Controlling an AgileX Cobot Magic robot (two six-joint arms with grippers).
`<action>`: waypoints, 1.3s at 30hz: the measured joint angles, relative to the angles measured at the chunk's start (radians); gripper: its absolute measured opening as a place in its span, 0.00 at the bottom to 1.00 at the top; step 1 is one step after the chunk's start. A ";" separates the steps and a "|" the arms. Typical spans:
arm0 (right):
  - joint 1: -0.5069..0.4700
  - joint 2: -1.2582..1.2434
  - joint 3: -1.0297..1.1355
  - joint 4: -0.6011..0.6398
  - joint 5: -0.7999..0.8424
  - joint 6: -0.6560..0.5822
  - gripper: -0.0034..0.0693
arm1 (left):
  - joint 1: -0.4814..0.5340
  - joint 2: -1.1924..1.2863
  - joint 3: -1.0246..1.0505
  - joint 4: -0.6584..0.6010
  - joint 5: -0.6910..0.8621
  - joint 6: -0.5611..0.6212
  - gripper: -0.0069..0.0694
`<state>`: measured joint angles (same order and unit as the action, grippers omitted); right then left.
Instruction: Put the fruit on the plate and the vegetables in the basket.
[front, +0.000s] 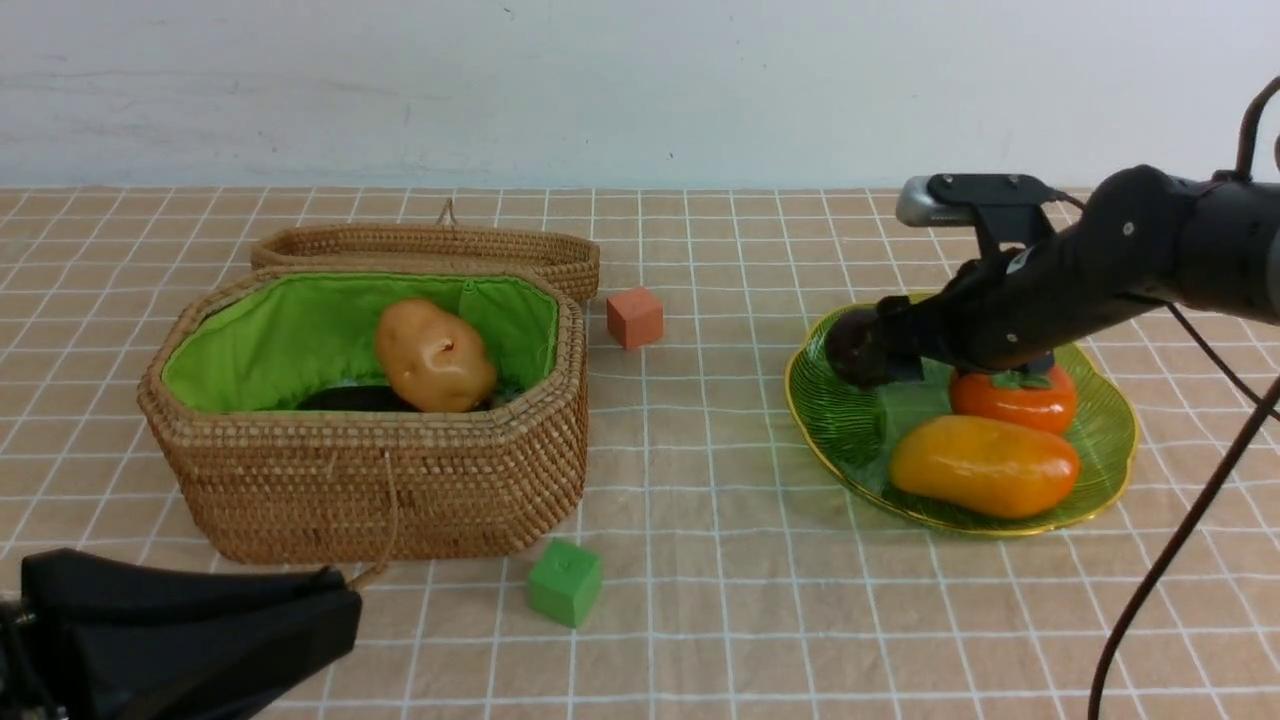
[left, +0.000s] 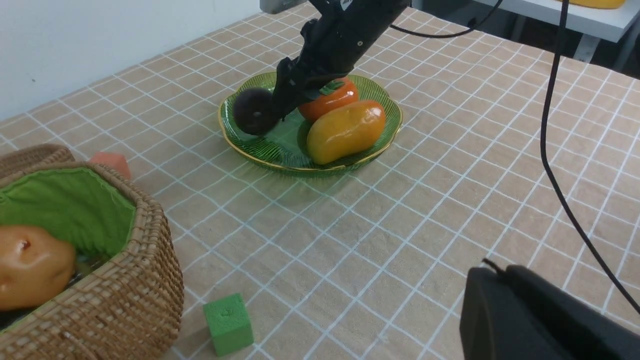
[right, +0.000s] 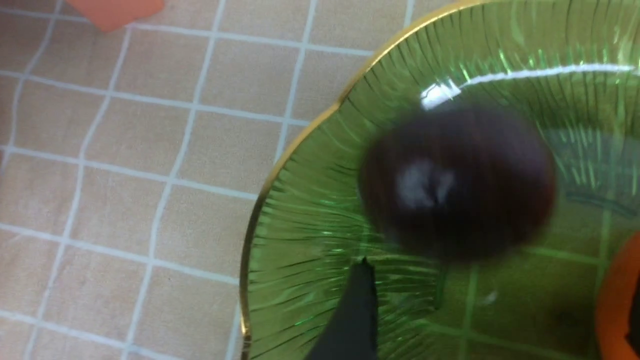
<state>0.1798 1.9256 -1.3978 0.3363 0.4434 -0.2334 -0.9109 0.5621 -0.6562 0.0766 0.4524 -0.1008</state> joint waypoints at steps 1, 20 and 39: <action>0.000 -0.012 -0.001 -0.009 0.009 0.000 0.96 | 0.000 0.000 0.000 0.000 0.000 0.000 0.11; 0.000 -0.966 0.285 -0.089 0.736 0.136 0.04 | 0.000 -0.416 0.381 0.051 -0.323 -0.155 0.07; 0.000 -1.720 0.958 -0.316 0.219 0.498 0.06 | 0.000 -0.488 0.569 0.076 -0.303 -0.157 0.07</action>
<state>0.1798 0.2059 -0.4396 0.0202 0.6626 0.2651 -0.9109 0.0736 -0.0874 0.1522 0.1490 -0.2577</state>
